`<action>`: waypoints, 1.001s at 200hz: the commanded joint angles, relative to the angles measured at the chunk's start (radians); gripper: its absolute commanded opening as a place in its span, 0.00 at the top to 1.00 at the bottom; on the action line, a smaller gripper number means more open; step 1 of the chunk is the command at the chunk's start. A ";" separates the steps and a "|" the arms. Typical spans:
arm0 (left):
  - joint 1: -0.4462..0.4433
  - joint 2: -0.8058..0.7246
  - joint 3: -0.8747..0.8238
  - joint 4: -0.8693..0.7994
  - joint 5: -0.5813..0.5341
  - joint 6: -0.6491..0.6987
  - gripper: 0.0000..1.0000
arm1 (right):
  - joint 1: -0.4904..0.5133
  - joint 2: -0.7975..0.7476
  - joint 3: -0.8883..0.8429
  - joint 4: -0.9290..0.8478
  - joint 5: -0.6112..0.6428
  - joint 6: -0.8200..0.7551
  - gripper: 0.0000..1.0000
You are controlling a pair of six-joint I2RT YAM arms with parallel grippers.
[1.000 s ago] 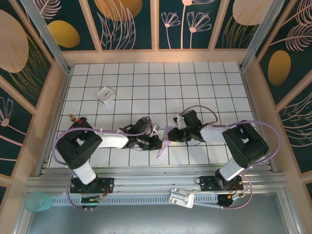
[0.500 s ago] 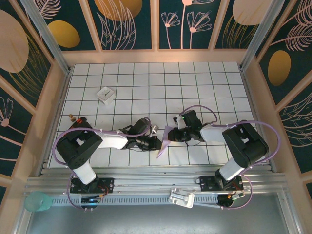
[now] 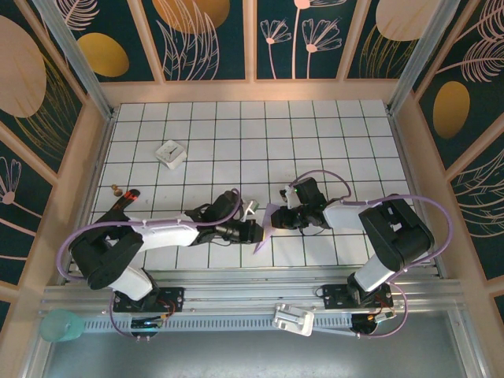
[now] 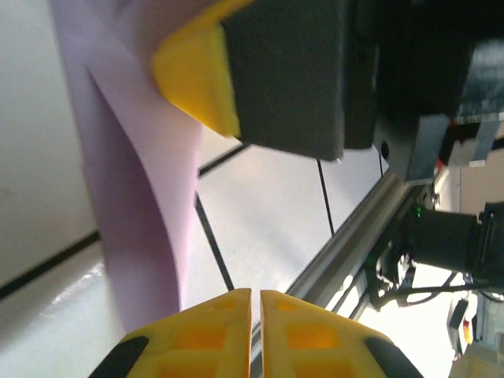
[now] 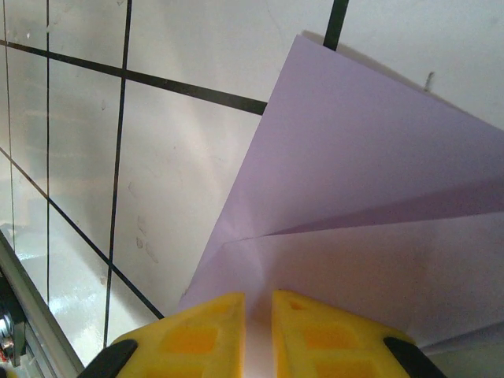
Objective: Fold a paper plane with a square sheet of paper (pick it up from the middle)
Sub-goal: Fold the wing for the fifth time at the center of the table.
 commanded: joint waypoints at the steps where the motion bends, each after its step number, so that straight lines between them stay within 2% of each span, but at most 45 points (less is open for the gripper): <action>1: -0.025 0.045 0.045 0.026 0.062 0.011 0.89 | -0.004 0.033 0.000 -0.025 0.053 -0.024 0.83; 17: -0.028 0.085 0.066 0.029 0.078 0.012 0.89 | -0.004 0.033 -0.002 -0.025 0.054 -0.025 0.83; 58: -0.022 0.137 0.082 -0.020 0.025 0.017 0.92 | -0.005 0.031 -0.005 -0.025 0.055 -0.024 0.83; 200: 0.032 0.149 0.015 0.020 0.017 0.002 0.94 | -0.004 0.036 -0.005 -0.023 0.052 -0.024 0.83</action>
